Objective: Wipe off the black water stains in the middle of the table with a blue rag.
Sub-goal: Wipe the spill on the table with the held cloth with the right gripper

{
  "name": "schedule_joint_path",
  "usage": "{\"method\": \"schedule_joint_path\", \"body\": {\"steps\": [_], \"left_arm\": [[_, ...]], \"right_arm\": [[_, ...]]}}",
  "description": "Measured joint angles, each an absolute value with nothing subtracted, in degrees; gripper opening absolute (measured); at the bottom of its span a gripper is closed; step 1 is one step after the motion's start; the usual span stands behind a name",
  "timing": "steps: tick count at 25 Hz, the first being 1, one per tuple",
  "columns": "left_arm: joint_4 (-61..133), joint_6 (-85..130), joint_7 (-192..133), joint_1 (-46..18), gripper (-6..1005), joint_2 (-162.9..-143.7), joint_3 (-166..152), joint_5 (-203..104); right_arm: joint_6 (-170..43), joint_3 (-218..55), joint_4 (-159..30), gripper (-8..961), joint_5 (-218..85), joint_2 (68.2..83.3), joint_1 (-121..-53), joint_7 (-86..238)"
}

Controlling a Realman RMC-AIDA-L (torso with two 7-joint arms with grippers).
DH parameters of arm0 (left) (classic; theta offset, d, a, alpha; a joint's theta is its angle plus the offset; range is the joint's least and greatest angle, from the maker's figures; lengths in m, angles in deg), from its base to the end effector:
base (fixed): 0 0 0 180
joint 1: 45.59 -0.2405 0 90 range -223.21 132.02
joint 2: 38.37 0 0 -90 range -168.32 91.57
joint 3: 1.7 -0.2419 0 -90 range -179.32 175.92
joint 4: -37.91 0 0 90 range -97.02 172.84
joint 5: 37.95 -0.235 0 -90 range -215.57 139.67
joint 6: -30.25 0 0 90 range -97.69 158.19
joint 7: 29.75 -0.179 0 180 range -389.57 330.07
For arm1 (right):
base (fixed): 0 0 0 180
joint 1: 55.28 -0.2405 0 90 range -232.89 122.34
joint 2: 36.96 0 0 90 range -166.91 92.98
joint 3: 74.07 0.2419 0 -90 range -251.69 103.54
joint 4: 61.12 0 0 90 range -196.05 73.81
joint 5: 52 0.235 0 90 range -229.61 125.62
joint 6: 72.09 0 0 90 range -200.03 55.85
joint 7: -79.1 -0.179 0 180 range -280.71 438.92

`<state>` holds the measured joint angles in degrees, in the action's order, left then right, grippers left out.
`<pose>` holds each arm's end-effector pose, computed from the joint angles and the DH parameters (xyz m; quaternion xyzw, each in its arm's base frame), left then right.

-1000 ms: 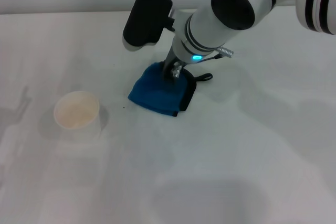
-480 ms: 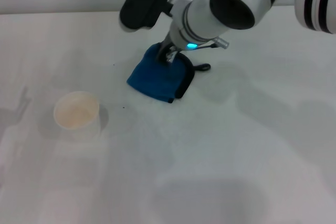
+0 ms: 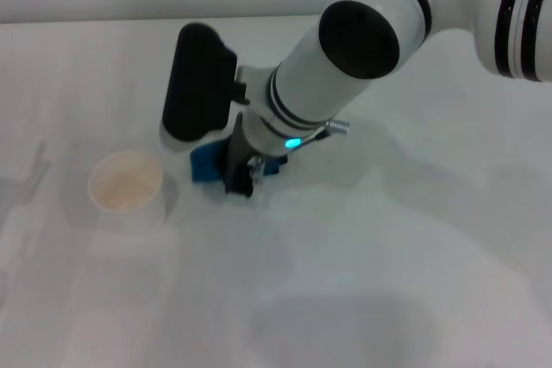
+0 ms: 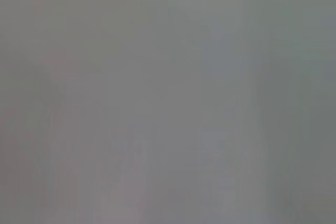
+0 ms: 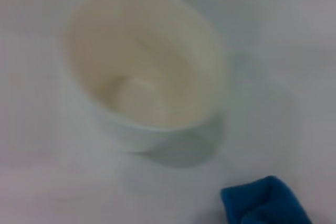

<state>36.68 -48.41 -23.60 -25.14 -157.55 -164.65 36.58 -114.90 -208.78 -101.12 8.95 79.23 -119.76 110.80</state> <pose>-0.3558 0.3217 -0.0093 -0.7135 -0.1655 -0.2685 0.6256 0.1224 0.3965 -0.1948 -0.9629 0.0464 -0.2139 0.1579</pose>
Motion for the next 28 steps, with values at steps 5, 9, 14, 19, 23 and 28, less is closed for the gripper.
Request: {"method": "schedule_joint_path", "body": {"steps": [5, 9, 14, 19, 23, 28], "left_arm": [[36.52, -48.26, -23.6, -25.12, 887, -157.55, -164.65, 36.58], [36.38, -48.23, -23.6, -25.05, 888, -157.55, -164.65, 36.58], [36.17, -48.23, -23.6, -24.92, 888, -157.54, -164.65, 36.5], [36.15, -48.23, -23.6, -24.85, 888, -157.47, -164.65, 36.3], [36.15, -48.23, -23.6, -24.85, 887, -157.46, -164.65, 36.26], [36.15, -48.23, -23.6, -24.83, 887, -157.46, -164.65, 36.23]], "right_arm": [[-119.86, -209.58, -102.27, 59, 14.96, 79.22, -119.94, 115.46], [-124.09, -209.66, -103.39, 59, 16.78, 79.22, -120.25, 116.2], [-129.81, -209.41, -104.93, 59, 18.24, 79.23, -120.47, 117.52], [-132.84, -208.31, -105.32, 58, 18.46, 79.23, -120.52, 117.76], [-129.28, -208.61, -104.34, 58, 13.29, 79.24, -120.65, 111.91], [-124.28, -208.25, -99.87, 57, 9.72, 79.23, -120.95, 108.13]]}}
